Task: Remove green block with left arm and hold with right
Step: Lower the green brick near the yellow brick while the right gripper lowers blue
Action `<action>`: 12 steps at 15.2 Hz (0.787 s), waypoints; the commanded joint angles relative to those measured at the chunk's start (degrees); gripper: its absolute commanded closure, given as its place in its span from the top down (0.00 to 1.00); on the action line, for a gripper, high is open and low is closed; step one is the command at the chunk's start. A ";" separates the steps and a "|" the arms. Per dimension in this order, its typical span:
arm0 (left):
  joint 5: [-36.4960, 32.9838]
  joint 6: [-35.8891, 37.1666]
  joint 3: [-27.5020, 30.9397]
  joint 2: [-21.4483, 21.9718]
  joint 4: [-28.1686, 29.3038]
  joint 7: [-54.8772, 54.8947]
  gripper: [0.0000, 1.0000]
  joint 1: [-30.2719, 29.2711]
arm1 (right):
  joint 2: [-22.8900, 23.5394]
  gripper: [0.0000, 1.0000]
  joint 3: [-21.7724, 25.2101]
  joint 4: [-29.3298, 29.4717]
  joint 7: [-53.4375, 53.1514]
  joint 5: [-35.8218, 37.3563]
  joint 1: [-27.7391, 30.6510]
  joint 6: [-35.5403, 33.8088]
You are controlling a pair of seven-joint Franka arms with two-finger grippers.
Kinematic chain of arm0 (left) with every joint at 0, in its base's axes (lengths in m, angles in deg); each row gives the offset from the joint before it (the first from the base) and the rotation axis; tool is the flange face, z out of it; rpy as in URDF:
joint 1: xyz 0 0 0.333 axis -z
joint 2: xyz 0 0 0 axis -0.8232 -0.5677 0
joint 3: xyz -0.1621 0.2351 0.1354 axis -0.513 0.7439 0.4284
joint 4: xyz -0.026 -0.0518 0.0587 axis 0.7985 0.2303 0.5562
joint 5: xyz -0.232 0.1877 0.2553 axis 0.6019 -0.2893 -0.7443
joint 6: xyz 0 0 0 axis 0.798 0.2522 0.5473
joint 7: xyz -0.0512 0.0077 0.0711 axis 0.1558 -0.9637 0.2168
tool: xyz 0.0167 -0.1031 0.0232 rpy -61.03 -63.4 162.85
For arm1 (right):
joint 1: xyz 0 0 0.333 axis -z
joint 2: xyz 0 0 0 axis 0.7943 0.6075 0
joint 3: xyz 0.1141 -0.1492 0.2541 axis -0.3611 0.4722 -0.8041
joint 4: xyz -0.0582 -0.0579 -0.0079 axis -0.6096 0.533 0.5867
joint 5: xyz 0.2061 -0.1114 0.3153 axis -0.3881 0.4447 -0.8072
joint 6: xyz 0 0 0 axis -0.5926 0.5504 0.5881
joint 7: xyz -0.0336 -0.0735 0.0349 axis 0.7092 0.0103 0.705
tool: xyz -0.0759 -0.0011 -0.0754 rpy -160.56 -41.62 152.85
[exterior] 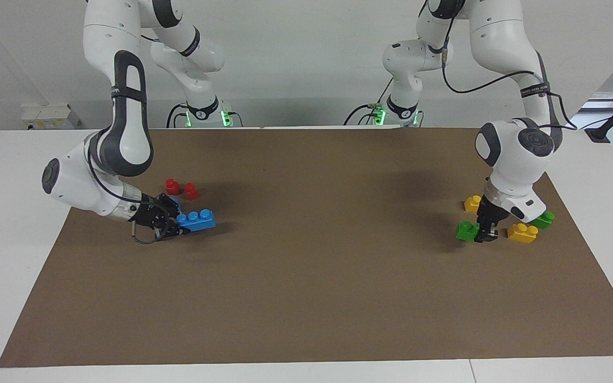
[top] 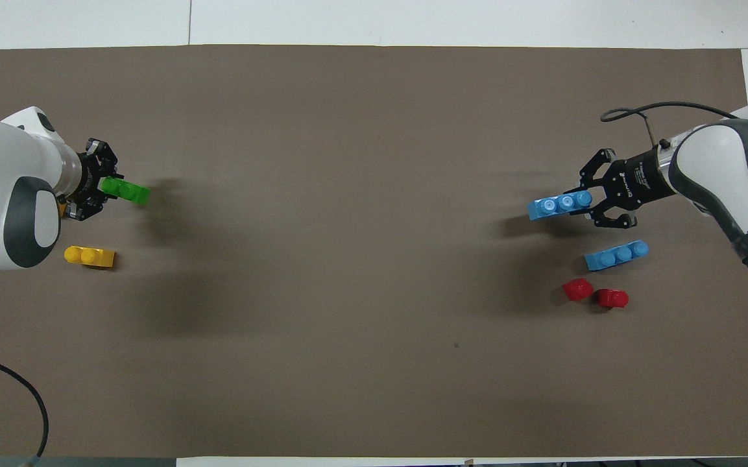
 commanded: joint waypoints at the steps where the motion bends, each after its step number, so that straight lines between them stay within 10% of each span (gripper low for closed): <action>1: 0.68 -1.99 -0.34 -0.53 0.39 4.46 0.00 -2.25 | -2.28 0.01 -0.77 -4.23 2.83 0.87 2.34 2.93; 12: 0.68 -6.03 -0.34 -3.78 0.83 9.65 0.00 -4.10 | -0.43 0.03 -0.94 -8.98 3.71 0.69 2.88 11.99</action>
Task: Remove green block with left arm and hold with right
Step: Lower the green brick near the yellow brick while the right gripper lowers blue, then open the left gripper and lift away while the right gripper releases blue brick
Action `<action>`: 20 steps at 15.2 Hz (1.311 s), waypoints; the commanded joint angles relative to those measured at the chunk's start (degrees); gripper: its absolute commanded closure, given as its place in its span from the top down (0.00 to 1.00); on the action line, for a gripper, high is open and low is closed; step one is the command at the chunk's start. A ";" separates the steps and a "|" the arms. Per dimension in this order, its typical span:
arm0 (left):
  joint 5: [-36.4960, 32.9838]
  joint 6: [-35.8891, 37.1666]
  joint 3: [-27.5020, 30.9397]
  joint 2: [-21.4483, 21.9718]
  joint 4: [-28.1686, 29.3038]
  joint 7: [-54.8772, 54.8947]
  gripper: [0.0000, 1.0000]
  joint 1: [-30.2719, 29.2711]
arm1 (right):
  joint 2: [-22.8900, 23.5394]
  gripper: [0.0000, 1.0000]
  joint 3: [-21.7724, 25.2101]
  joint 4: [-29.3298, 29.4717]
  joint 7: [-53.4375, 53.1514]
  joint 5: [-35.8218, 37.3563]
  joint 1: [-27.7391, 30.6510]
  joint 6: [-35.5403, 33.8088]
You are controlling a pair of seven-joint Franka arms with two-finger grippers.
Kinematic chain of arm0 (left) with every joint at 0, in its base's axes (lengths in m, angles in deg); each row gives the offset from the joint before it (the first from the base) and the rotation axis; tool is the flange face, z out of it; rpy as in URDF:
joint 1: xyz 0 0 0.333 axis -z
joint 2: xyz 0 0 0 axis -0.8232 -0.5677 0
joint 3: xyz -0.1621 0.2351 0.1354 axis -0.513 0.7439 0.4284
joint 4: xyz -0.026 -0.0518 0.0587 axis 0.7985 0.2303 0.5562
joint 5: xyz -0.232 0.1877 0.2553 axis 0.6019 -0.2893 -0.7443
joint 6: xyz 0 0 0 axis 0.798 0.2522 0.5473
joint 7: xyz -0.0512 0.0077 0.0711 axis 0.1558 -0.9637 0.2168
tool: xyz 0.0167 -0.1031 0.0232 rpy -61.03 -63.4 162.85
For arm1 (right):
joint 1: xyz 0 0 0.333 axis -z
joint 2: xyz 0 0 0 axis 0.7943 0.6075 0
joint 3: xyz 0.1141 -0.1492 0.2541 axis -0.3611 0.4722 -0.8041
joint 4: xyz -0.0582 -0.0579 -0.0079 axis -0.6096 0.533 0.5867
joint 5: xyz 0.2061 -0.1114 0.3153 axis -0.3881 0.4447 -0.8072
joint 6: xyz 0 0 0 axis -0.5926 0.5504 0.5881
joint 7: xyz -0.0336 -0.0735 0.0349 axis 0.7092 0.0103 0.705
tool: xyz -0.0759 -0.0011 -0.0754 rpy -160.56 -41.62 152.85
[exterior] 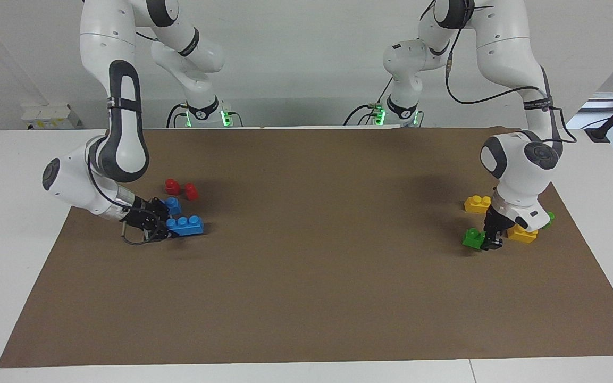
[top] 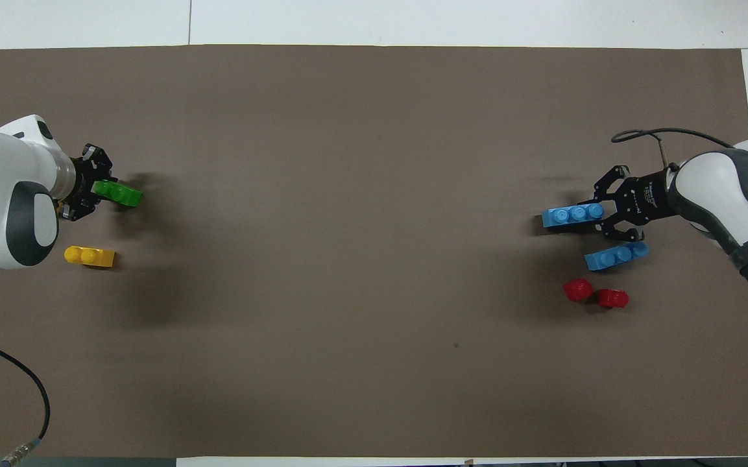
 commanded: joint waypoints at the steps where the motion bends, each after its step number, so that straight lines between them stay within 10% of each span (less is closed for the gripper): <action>1: 0.68 -1.18 -0.34 0.05 0.60 2.54 0.00 -1.02 | -0.33 0.03 -0.76 -2.00 1.49 0.69 0.28 2.43; 5: 0.68 -0.91 -0.34 0.05 0.33 3.42 0.55 -0.93 | -0.33 0.03 -0.76 -2.00 1.40 -0.01 -0.07 2.87; 7: 0.41 -0.83 -0.34 0.05 0.24 3.42 1.00 -0.67 | -0.33 0.03 -0.76 -2.00 1.40 -0.10 -0.51 2.87; 10: 0.24 -0.48 -0.34 0.32 -0.11 3.77 1.00 -0.76 | -0.33 0.15 -0.76 -1.91 1.40 -0.10 -0.51 2.87; 12: 0.15 0.05 -0.34 0.76 -0.37 5.43 1.00 -0.93 | -0.33 0.69 -0.76 -1.74 1.14 -0.01 -0.78 2.96; 20: -3.44 14.19 -0.34 3.21 -7.67 20.63 1.00 0.91 | -0.68 0.79 -0.50 2.83 0.44 1.56 -1.75 -1.07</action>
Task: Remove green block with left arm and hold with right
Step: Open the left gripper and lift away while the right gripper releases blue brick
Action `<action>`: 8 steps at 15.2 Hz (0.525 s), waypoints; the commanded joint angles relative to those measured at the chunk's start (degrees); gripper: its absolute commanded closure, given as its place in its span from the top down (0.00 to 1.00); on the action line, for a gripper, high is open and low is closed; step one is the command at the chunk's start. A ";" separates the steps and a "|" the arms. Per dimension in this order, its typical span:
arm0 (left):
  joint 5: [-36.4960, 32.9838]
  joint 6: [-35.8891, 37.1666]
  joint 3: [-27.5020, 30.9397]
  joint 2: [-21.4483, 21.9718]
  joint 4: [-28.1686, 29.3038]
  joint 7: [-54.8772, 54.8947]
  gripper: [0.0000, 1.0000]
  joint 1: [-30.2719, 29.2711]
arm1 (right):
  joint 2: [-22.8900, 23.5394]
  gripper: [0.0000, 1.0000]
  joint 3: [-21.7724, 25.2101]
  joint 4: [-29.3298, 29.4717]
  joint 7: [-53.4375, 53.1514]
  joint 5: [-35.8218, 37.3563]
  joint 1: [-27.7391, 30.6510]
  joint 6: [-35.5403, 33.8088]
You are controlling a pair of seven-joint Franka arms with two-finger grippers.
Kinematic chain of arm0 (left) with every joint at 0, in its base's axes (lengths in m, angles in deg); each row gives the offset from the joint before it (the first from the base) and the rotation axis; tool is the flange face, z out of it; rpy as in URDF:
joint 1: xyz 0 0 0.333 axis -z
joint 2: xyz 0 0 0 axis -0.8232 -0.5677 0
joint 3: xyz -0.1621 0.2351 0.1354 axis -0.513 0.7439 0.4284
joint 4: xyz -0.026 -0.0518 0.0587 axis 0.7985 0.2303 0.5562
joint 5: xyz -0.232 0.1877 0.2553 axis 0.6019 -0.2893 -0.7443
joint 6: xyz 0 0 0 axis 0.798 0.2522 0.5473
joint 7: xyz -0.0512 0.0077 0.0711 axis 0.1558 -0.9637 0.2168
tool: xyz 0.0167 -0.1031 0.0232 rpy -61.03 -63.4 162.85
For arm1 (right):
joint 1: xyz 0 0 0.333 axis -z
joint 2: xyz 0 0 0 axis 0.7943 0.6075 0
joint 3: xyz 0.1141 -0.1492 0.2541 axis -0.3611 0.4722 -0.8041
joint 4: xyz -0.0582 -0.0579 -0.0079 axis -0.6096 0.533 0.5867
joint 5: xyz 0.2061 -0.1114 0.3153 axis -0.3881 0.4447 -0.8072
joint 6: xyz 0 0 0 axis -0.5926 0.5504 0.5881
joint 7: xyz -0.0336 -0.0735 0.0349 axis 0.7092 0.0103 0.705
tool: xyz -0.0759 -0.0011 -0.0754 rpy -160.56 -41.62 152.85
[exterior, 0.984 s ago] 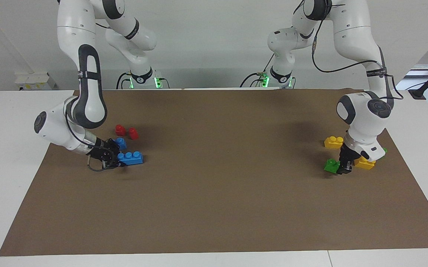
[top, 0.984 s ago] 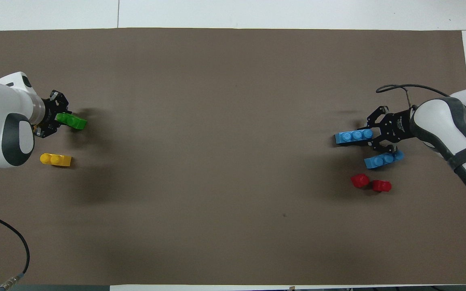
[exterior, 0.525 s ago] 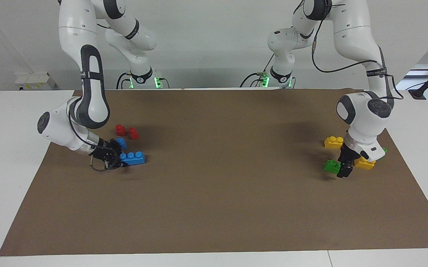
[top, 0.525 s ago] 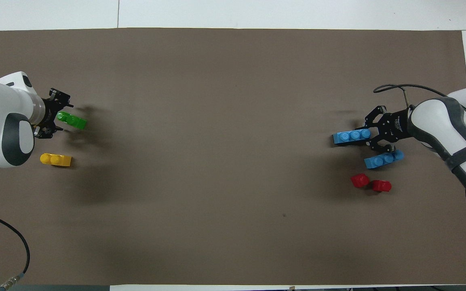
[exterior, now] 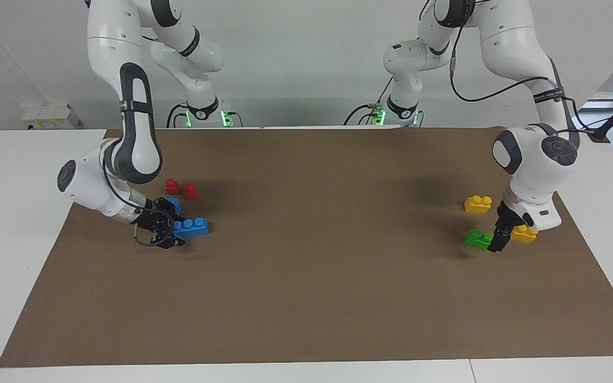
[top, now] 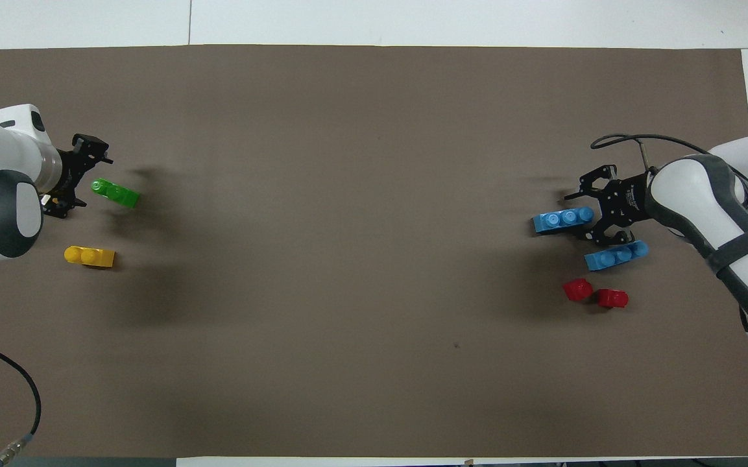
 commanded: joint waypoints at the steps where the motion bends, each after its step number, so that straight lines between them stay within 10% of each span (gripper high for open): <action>1: -3.48 4.43 0.00 3.09 -0.24 5.90 1.00 1.26 | -1.00 0.80 0.10 2.97 0.28 2.50 0.22 -3.00; 8: -4.10 12.87 -0.27 9.15 -0.16 25.93 1.00 2.84 | -4.87 1.00 -0.07 13.42 1.16 14.80 -1.00 -14.24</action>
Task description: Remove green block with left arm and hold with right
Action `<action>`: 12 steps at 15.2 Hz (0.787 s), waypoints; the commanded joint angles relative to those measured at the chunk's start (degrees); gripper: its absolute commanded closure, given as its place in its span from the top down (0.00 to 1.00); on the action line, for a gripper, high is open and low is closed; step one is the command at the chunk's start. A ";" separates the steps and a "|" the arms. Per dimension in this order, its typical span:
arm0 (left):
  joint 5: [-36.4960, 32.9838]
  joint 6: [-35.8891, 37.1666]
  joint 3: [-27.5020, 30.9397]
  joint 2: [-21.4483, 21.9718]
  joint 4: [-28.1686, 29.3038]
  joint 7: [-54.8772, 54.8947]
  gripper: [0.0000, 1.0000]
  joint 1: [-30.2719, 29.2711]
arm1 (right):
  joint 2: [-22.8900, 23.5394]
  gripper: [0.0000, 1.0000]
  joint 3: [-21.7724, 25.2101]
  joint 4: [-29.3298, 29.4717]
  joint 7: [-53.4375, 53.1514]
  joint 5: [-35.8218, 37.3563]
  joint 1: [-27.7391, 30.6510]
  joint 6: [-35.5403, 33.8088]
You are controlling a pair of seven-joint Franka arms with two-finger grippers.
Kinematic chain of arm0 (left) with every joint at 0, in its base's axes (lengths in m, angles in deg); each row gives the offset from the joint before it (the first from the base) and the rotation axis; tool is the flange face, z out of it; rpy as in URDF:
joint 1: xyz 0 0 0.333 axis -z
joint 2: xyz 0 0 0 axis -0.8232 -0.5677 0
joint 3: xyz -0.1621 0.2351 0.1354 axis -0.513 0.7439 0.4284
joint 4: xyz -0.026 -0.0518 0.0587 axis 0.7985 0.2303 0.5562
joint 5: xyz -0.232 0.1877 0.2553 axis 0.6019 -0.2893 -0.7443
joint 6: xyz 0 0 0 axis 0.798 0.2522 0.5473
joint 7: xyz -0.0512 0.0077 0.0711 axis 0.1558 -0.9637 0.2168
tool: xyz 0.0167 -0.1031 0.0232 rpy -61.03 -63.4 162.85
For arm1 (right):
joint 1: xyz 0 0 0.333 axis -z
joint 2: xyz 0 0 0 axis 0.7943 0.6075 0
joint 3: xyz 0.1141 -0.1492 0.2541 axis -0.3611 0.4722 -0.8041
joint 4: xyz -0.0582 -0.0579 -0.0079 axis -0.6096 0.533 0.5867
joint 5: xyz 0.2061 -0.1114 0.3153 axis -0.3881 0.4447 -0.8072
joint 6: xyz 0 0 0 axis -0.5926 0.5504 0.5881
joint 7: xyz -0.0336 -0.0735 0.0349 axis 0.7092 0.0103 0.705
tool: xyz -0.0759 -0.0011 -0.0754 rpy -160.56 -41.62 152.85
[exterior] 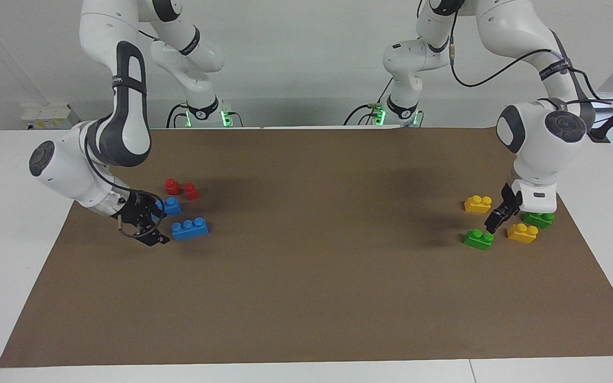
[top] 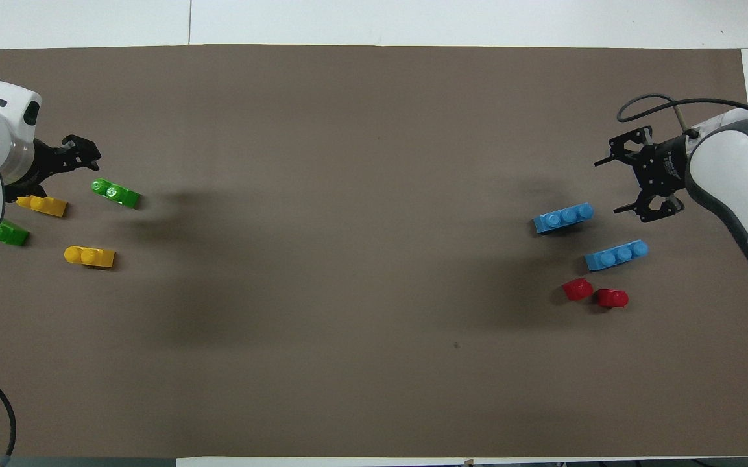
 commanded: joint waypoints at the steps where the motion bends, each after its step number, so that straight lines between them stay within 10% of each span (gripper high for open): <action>1: -1.06 5.18 0.33 3.94 0.79 7.92 1.00 1.52 | -1.91 1.00 -0.11 4.94 1.76 4.44 -1.47 -6.63; 12: 7.55 23.62 -0.54 15.99 -0.69 16.10 1.00 4.16 | -15.79 1.00 -1.16 8.39 32.06 17.10 -6.84 -20.09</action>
